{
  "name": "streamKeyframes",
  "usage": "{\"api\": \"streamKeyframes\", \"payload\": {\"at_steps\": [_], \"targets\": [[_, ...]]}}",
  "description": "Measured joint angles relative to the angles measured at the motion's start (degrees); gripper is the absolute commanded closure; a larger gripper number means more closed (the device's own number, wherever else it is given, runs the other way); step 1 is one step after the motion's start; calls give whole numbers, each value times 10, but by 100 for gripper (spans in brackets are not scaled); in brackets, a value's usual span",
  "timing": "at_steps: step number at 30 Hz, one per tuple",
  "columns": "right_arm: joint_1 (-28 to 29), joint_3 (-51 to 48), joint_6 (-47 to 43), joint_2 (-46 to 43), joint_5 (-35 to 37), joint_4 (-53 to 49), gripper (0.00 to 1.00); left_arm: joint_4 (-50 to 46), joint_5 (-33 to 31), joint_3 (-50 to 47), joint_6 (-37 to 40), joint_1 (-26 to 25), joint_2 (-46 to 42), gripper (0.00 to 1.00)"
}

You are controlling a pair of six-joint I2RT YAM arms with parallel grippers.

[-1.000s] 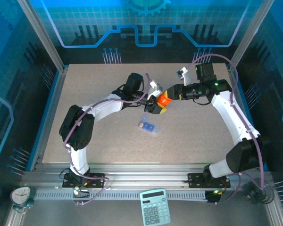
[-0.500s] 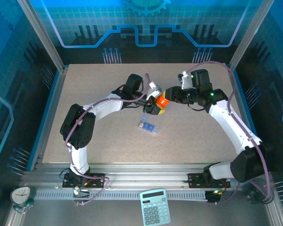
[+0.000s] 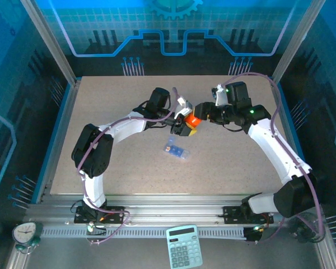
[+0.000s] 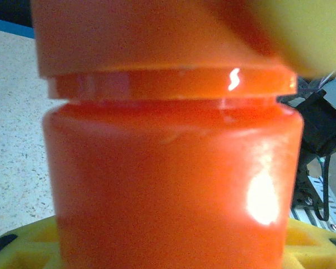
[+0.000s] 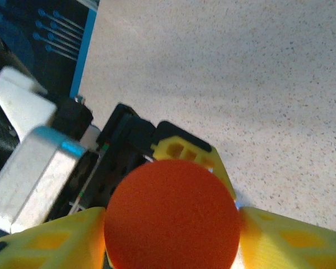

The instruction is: Sort the pills into containers

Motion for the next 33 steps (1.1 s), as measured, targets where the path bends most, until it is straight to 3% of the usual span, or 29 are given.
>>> {"api": "streamKeyframes", "payload": {"at_steps": [4, 16, 19, 25, 33], "targets": [[-2, 24, -35, 0, -16, -43, 21, 5, 0, 0, 0, 0, 0, 91], [-68, 72, -244, -12, -76, -160, 16, 0, 0, 3, 4, 0, 0, 91], [-90, 78, -269, -12, -92, -156, 10, -8, 0, 11, 14, 0, 0, 91], [-105, 139, -301, 23, -136, -156, 8, -18, 3, 17, 21, 0, 0, 91], [-105, 156, -329, 85, -173, -173, 12, -27, 11, 23, 28, 0, 0, 91]]}}
